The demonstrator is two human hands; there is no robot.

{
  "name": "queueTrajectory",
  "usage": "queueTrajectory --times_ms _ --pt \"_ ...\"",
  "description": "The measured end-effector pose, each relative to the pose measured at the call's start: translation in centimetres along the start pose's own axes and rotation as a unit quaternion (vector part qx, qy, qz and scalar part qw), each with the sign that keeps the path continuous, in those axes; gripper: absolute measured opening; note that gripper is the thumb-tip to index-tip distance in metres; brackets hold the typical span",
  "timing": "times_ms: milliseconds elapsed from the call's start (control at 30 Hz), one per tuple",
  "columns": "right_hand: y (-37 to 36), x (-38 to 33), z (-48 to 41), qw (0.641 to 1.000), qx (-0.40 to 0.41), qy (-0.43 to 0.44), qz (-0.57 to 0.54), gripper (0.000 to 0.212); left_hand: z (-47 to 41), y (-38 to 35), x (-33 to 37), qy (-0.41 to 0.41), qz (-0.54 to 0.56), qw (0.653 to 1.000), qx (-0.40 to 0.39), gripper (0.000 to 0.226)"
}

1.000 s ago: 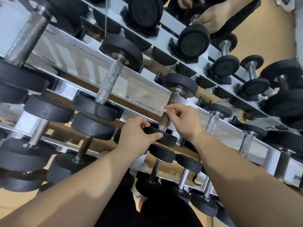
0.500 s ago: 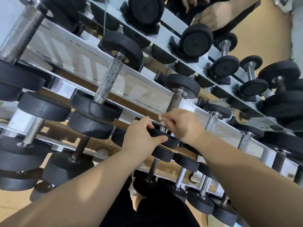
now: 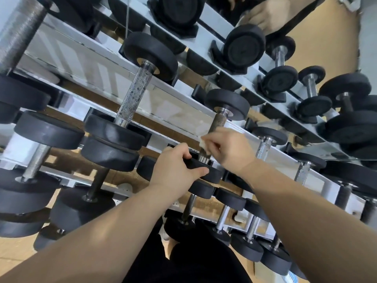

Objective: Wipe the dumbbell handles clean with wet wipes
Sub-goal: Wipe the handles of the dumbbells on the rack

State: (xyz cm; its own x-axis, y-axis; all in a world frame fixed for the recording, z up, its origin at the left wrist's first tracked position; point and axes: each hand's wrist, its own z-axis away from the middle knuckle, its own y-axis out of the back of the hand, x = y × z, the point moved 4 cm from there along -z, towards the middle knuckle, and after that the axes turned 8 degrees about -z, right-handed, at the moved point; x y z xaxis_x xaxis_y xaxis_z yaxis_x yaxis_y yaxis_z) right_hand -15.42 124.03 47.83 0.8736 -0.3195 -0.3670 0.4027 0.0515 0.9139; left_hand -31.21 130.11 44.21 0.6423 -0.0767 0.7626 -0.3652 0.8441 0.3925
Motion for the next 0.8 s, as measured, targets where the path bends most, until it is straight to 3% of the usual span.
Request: queueTrajectory --times_ms 233,400,467,533,633,733,800 --pt "-0.5 -0.3 0.1 0.994 0.006 0.08 0.072 0.02 -0.1 0.1 0.0 0.0 -0.003 1.0 0.001 0.044" --pt "2.5 1.7 -2.2 0.989 0.109 -0.063 0.083 0.023 -0.2 0.1 0.0 0.003 -0.008 1.0 -0.008 0.044" --pt "1.4 1.0 -1.5 0.992 0.064 -0.066 0.083 0.03 -0.3 0.1 -0.1 0.001 -0.011 1.0 -0.009 0.044" --pt "-0.4 -0.6 0.2 0.996 -0.028 -0.01 0.088 0.036 -0.3 0.1 0.0 -0.007 -0.019 1.0 -0.007 0.044" --pt "-0.5 -0.6 0.6 0.99 -0.097 0.03 0.102 0.035 -0.2 0.0 0.1 -0.01 -0.024 1.0 -0.005 0.044" --pt "0.8 0.4 -2.1 0.981 -0.088 -0.038 0.171 0.025 -0.3 -0.1 0.0 -0.004 -0.014 1.0 -0.007 0.045" --pt "1.1 0.4 -3.1 0.974 -0.033 -0.076 0.209 0.035 -0.3 -0.1 -0.1 0.003 -0.007 1.0 -0.006 0.045"
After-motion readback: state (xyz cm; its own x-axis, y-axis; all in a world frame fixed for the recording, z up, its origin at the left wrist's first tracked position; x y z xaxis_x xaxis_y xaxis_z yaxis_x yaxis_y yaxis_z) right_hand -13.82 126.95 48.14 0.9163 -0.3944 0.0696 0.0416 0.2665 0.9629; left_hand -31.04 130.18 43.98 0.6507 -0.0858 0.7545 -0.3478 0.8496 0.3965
